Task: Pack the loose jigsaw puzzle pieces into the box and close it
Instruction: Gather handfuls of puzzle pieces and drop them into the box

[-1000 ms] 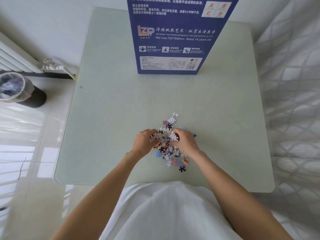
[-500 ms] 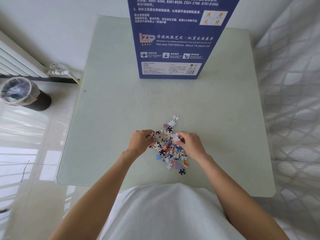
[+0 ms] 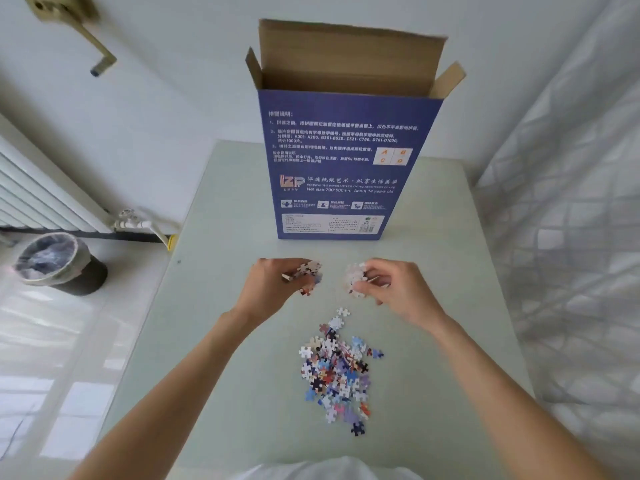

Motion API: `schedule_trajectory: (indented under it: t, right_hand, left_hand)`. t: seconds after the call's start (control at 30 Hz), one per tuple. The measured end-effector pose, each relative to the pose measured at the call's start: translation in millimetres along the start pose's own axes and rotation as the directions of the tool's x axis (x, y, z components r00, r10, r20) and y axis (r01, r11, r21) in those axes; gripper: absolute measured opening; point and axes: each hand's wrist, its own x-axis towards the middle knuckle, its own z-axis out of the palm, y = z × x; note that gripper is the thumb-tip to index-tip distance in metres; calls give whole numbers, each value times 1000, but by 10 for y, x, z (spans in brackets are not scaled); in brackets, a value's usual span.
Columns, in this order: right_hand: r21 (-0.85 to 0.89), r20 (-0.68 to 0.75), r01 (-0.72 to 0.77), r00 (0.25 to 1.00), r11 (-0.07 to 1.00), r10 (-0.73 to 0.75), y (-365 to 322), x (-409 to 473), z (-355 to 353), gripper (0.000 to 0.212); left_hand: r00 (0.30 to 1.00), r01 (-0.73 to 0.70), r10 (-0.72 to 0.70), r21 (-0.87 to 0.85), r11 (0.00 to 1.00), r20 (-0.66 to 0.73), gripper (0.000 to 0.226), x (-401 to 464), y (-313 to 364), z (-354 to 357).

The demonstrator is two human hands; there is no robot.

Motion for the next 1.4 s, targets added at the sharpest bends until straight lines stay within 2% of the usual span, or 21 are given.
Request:
schedule_trajectory:
  t: [0.07, 0.17, 0.3, 0.4, 0.5, 0.6, 0.67, 0.8, 0.93, 1.1, 1.27, 1.33, 1.4]
  right_hand:
    - [37, -88, 134, 988, 990, -130, -402, 212, -374, 17]
    - [26, -204, 318, 930, 948, -306, -976, 564, -896, 15]
    - [-71, -337, 459, 825, 885, -455, -1415, 1152, -1306, 13]
    - [-312, -357, 443, 765, 841, -536, -1469, 1527, -1380, 16]
    - [-566, -242, 355, 790, 743, -563, -1390, 1764, -1397, 16]
    - [-661, -180, 302, 825, 687, -535, -1294, 1868, -1397, 22]
    - [-688, -159, 288, 836, 666, -526, -1256, 1896, -1393, 28]
    - [-685, -146, 282, 850, 672, -506, -1213, 1925, -1407, 29]
    - [-630, -170, 292, 852, 720, -495, -1216, 1906, -1432, 21]
    - [-578, -209, 317, 833, 752, -512, -1245, 1888, -1404, 20]
    - [-600, -203, 274, 856, 752, -475, -1241, 1906, -1388, 23]
    - [-559, -241, 307, 828, 770, -505, -1244, 1916, -1374, 19]
    - [-538, -294, 359, 768, 763, -569, -1259, 1910, -1348, 14]
  left_hand:
    - [989, -106, 109, 29, 994, -98, 14, 291, 243, -296]
    - [958, -196, 201, 46, 980, -204, 12, 704, 602, -688]
    - [900, -283, 296, 87, 955, -319, 15, 1147, 974, -1046]
    - [872, -311, 320, 86, 947, -371, 6, 1446, 1108, -1205]
    - [831, -331, 369, 164, 929, -416, 11, 1747, 1212, -1305]
    - [816, -312, 438, 352, 883, -376, 19, 1988, 1236, -1341]
    - [855, -293, 437, 435, 852, -279, 19, 2117, 1236, -1348]
    - [946, -230, 319, 570, 789, -60, 23, 2281, 1265, -1326]
    - [967, -226, 253, 584, 780, 36, 25, 2353, 1269, -1311]
    - [959, -261, 284, 465, 846, 22, 13, 2336, 1300, -1282]
    - [938, -301, 347, 472, 828, -10, 18, 2287, 1273, -1241]
    - [924, -314, 378, 445, 838, -60, 17, 2257, 1229, -1224]
    - [893, -346, 430, 410, 844, -133, 17, 2192, 1175, -1200]
